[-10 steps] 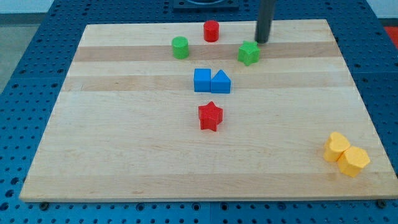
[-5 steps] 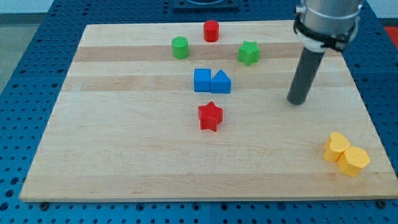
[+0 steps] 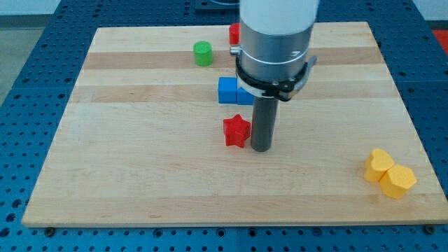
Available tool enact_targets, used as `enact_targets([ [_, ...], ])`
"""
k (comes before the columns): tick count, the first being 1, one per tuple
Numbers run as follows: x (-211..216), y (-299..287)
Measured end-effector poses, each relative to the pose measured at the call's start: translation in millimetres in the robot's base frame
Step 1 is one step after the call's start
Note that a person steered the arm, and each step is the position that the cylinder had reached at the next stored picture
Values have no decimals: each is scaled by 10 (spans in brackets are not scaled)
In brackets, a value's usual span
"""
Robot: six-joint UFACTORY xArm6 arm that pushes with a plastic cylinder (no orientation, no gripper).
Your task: Move the red star beside the green circle
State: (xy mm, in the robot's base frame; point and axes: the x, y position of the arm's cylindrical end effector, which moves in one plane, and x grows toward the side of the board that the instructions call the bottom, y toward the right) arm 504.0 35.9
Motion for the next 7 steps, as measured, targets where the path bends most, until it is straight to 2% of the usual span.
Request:
enact_targets([
  [7, -727, -1326],
])
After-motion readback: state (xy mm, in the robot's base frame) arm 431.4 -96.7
